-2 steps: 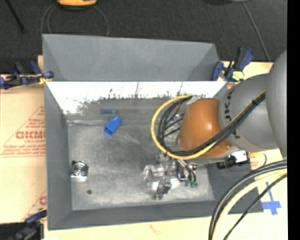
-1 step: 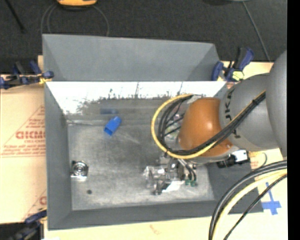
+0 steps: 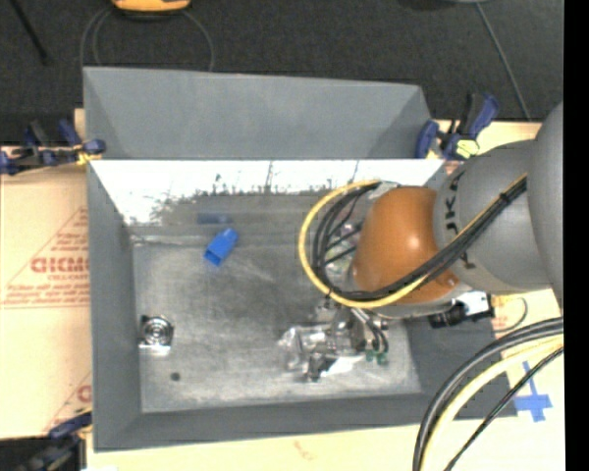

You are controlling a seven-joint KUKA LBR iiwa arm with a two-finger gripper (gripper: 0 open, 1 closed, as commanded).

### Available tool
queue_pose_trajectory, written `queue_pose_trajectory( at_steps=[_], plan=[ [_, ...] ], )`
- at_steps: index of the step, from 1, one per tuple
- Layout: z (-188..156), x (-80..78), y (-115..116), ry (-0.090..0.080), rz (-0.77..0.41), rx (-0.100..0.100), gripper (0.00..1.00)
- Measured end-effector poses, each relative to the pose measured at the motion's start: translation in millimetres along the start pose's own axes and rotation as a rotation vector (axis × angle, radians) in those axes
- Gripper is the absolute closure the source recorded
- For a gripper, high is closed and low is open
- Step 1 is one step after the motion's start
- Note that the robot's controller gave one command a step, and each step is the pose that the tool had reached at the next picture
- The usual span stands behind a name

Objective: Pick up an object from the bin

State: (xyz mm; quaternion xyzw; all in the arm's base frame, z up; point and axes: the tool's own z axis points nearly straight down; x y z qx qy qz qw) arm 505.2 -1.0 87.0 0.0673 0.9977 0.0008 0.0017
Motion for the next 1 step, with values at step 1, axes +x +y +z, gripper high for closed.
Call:
queue_pose_trajectory(
  at_steps=[1],
  plan=[
    [-24.7,-1.0,-0.4,-0.003,0.002,0.0,1.0]
  ],
)
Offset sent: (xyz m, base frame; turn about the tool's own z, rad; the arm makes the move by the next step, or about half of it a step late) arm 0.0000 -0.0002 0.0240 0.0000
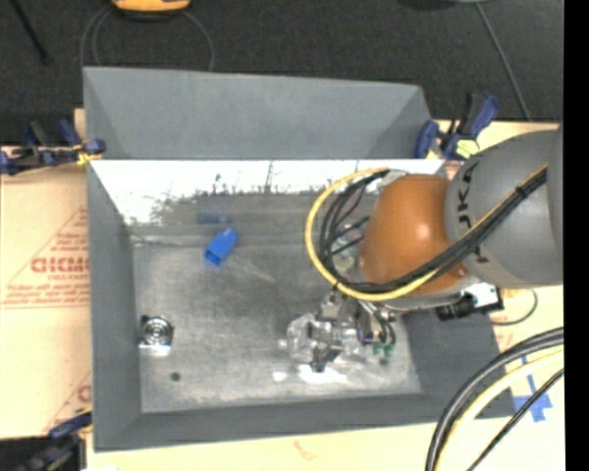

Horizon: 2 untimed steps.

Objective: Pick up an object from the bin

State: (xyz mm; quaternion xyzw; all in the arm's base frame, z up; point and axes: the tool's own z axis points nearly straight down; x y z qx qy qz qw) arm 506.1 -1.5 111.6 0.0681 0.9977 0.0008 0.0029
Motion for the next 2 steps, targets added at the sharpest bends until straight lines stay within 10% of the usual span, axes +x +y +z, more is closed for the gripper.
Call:
queue_pose_trajectory(
  at_steps=[2],
  plan=[
    [-81,-2.4,0,0.003,0.0,0.001,1.0]
  ],
)
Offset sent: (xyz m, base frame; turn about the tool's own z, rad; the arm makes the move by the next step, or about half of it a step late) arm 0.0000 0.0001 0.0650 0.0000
